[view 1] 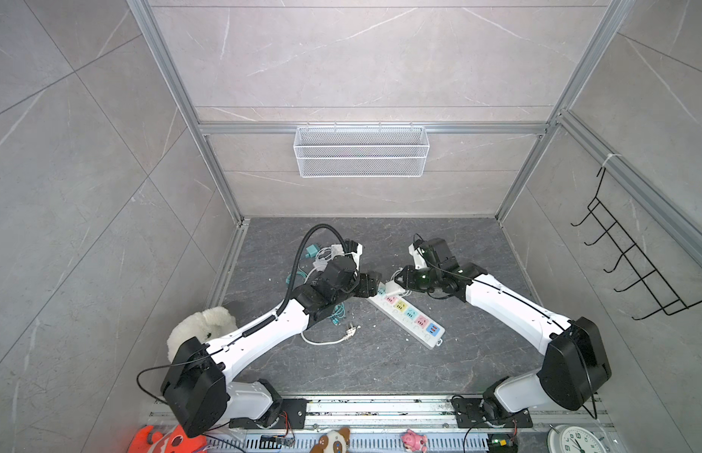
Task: Insert plugs into power strip
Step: Insert the plug into the socket.
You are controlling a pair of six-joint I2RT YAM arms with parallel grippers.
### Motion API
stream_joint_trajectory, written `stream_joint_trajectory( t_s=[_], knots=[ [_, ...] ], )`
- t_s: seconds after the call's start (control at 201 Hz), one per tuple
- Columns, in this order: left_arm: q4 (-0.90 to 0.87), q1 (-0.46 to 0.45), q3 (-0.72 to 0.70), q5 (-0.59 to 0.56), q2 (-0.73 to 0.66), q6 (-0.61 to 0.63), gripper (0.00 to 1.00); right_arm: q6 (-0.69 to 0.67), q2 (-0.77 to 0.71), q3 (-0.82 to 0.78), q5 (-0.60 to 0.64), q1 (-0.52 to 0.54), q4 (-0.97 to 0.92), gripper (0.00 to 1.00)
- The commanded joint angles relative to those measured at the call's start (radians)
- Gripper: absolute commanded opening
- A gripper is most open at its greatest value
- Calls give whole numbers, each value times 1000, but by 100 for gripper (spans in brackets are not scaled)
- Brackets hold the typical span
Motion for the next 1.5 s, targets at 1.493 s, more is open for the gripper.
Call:
stream_joint_trajectory(
  t_s=[1.493],
  knots=[
    [-62, 3, -150, -156, -26, 29, 75, -647, 439, 514, 142, 134, -281, 0]
  ],
)
